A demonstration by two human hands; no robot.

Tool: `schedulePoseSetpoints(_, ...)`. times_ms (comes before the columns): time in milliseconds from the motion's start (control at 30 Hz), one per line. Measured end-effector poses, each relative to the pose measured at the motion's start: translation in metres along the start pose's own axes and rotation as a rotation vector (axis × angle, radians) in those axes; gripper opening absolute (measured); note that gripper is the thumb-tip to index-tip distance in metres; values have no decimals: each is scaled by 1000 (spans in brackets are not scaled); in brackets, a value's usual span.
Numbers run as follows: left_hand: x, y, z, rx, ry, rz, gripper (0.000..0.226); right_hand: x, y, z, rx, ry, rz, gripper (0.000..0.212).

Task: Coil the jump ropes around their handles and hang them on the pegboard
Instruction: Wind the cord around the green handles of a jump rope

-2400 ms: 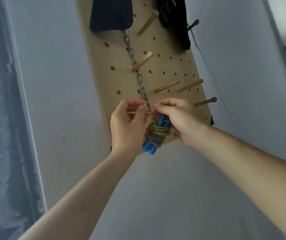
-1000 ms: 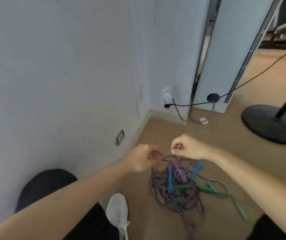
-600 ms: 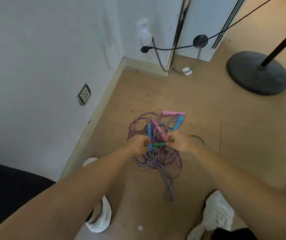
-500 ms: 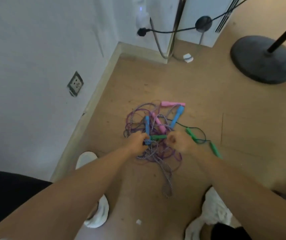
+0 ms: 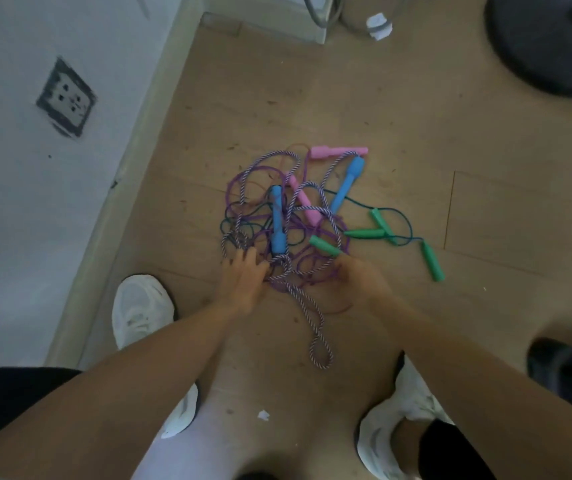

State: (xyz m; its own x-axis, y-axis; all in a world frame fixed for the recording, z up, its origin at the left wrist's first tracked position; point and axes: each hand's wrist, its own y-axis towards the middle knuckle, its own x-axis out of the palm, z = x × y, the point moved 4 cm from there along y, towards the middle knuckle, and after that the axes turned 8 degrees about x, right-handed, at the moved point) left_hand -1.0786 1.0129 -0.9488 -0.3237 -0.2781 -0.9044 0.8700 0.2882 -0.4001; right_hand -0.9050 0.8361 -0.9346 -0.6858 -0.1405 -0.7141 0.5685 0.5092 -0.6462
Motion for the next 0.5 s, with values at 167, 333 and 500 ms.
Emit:
schedulePoseSetpoints(167,-13,-3,-26,-87,-20,47,24,-11,-7,12,69,288,111,22)
schedulePoseSetpoints(333,-28,0,-11,-22,-185,197,46,-10,-7,16,41,384,121,21)
schedulePoseSetpoints(500,-34,22,50,110,-227,118,71,-1,-7,18,104,640,71,13)
